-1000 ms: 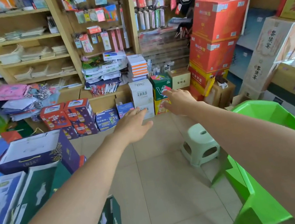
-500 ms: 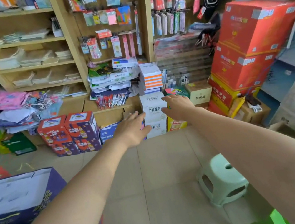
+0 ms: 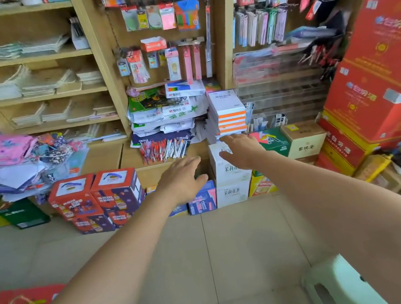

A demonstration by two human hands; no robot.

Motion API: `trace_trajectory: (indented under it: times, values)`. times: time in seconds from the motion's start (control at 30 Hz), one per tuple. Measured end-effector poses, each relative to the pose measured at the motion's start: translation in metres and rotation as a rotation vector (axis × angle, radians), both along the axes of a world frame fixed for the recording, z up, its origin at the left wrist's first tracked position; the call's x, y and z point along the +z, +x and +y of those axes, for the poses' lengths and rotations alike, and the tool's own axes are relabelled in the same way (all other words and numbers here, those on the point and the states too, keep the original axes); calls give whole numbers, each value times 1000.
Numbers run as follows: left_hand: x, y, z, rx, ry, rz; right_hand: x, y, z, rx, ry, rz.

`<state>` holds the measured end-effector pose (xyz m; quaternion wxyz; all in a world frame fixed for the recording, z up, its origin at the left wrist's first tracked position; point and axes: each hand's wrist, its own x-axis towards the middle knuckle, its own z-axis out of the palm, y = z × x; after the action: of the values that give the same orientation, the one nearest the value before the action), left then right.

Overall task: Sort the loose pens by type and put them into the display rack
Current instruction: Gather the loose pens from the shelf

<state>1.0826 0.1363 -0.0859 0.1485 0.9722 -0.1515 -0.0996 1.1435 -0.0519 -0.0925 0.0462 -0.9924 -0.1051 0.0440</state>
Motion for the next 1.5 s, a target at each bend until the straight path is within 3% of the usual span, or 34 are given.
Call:
trace_trajectory:
  times: [0.8, 1.5]
  values:
    - [-29, 394, 96, 92, -1, 73, -36, 407, 98, 64, 9, 53]
    - [-72, 676, 226, -1, -14, 167, -83, 672, 220, 13, -10, 104]
